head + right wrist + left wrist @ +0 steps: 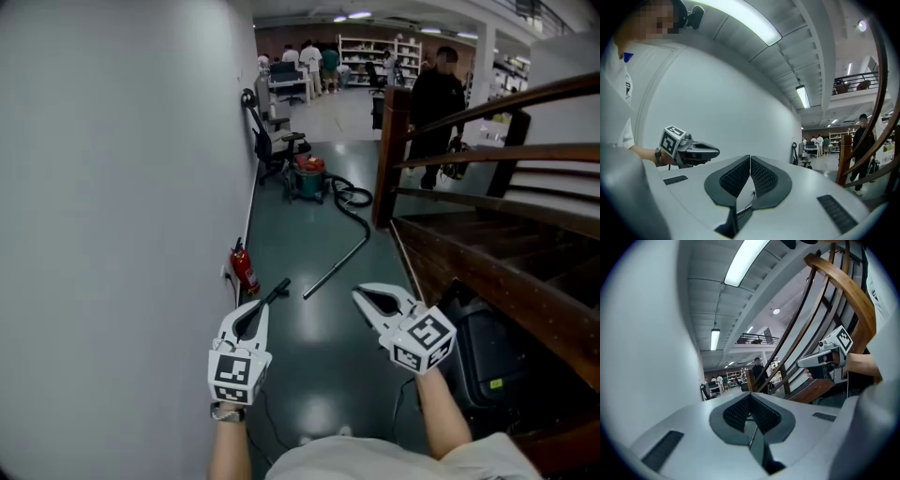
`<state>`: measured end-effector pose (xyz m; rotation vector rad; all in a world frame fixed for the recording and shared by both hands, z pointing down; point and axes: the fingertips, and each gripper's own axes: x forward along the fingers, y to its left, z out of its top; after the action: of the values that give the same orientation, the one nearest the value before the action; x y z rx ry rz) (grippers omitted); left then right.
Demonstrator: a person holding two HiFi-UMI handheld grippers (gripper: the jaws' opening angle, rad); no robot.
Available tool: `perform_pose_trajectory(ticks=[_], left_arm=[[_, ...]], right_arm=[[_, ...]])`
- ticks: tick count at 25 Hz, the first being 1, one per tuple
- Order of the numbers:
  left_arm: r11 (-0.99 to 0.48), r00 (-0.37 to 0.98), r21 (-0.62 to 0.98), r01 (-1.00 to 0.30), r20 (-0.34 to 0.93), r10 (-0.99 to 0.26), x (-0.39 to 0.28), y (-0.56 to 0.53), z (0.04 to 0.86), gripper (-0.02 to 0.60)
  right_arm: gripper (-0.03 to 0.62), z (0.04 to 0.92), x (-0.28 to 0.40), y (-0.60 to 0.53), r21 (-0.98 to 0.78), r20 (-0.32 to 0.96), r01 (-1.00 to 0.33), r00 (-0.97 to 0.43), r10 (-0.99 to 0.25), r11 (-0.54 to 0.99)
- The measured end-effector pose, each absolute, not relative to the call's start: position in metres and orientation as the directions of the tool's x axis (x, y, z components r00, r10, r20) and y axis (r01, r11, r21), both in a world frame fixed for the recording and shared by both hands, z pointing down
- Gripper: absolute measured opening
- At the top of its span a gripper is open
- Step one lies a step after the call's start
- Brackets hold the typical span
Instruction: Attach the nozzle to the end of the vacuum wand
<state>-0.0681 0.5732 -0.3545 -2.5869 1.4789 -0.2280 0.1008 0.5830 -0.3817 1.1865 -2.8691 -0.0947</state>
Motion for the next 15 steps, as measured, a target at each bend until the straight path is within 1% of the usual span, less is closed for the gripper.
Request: perform_pose_trajectory(ticks=[6,15], left_arm=[[-0.515,0.514,-0.201,-0.834,0.058,-0.856,-0.057,0.569,-0.352,-0.005],[-0.524,0.523,-0.2,-0.828,0.064,-0.85,-0.03,0.558,-0.349,-0.005]], right_arm=[[0.028,-0.38,0.104,0.578,0.082,0.022,-0.7,-0.71,-0.703,0.709],[0.028,-0.38,0.13,0.565,0.084,0.025,-0.714,-0.696,-0.718,0.695]])
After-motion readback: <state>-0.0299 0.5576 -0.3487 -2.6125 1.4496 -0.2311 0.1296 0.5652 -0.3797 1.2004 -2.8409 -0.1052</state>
